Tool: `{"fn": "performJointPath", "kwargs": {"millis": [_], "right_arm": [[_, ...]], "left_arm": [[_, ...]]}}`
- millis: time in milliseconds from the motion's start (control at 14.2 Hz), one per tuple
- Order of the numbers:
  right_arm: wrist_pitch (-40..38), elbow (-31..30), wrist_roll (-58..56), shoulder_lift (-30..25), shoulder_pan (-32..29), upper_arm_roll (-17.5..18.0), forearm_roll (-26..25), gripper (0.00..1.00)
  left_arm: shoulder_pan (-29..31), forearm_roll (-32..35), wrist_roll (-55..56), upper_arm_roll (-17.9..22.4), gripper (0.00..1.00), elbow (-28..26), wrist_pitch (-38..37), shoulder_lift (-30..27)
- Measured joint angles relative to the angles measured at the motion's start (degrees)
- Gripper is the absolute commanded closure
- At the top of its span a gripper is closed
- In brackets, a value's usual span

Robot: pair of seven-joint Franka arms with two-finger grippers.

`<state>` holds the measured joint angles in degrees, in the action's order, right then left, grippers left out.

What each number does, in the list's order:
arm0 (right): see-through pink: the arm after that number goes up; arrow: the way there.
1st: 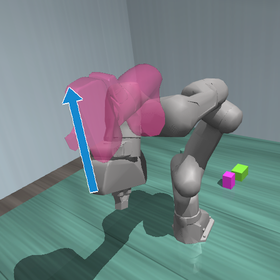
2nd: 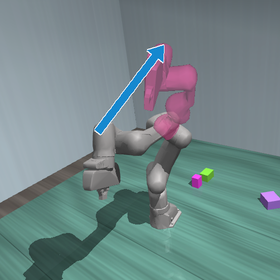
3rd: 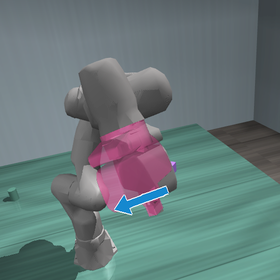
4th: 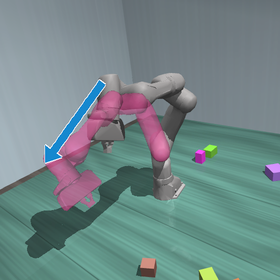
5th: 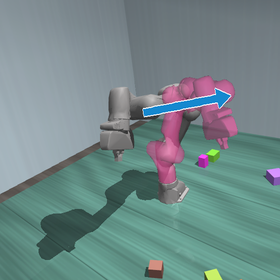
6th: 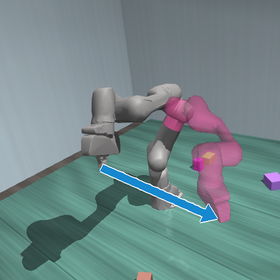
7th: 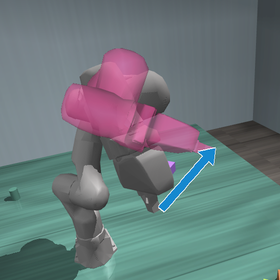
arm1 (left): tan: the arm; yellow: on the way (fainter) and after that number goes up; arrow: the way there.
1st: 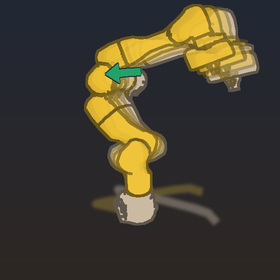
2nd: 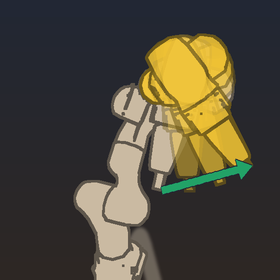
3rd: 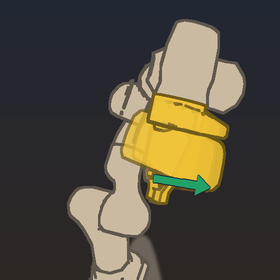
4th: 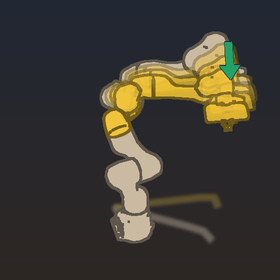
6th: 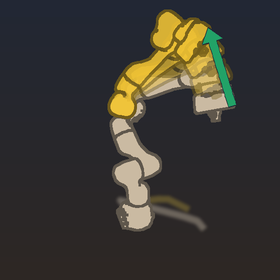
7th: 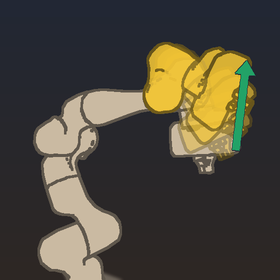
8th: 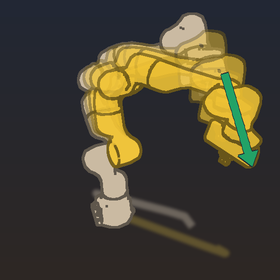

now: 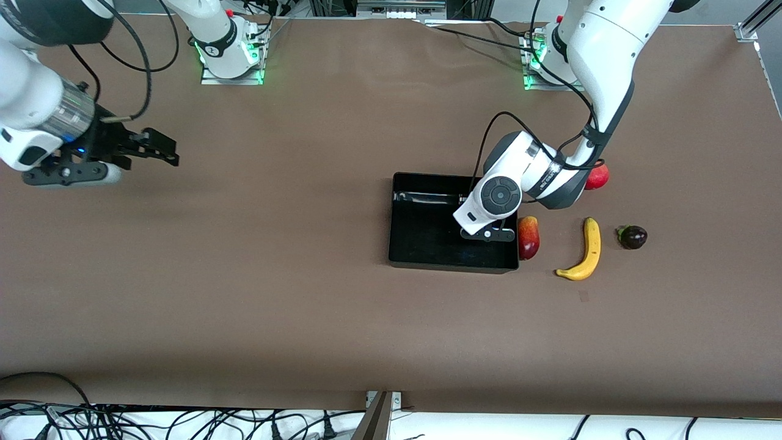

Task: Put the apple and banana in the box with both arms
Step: 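Drop the apple into the box while the right gripper returns to rest, then lower the left gripper onto the yellow banana and close it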

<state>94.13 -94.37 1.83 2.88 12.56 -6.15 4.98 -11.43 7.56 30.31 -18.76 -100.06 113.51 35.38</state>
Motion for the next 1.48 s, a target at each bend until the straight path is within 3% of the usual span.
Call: {"fn": "performJointPath", "kwargs": {"millis": [211, 352, 633, 915, 1196, 1337, 1407, 1477], "right_arm": [[0.14, -0.12, -2.40, -0.35, -5.36, 4.29, -1.08, 0.00], [0.29, -0.11, -2.53, -0.87, -6.39, 5.62, -2.39, 0.00], [0.47, -0.10, -2.53, -1.88, -6.42, 6.12, -4.23, 0.00], [0.71, 0.49, -2.48, -1.98, -6.46, 6.14, -4.70, 0.00], [0.70, 1.60, -2.45, -2.02, -6.68, 6.12, -4.77, 0.00], [0.71, 1.63, -2.45, -2.01, -6.73, 6.12, -4.78, 0.00], [0.71, 1.71, -2.45, -2.01, -6.73, 6.12, -4.78, 0.00], [0.73, 1.82, -2.42, -2.01, -6.73, 6.12, -4.77, 0.00]], "left_arm": [[0.32, 0.01, 0.00, 0.10, 0.00, 1.98, -1.71, -0.66], [1.29, 0.09, -0.92, 0.70, 0.00, 5.78, -6.97, -2.70], [11.38, 3.27, -23.62, 1.53, 0.00, 12.91, -14.67, -5.85], [19.30, 10.51, -40.33, 1.60, 0.00, 12.20, -8.86, -1.13], [22.68, 13.25, -45.81, 1.63, 0.00, 9.35, 3.51, 5.14], [23.98, 13.53, -46.60, 1.63, 0.73, 7.52, 7.33, 6.54], [24.22, 13.58, -46.71, 1.62, 0.98, 6.96, 7.94, 6.68], [24.25, 13.60, -46.97, 1.57, 1.00, 6.78, 7.98, 6.66]]}}
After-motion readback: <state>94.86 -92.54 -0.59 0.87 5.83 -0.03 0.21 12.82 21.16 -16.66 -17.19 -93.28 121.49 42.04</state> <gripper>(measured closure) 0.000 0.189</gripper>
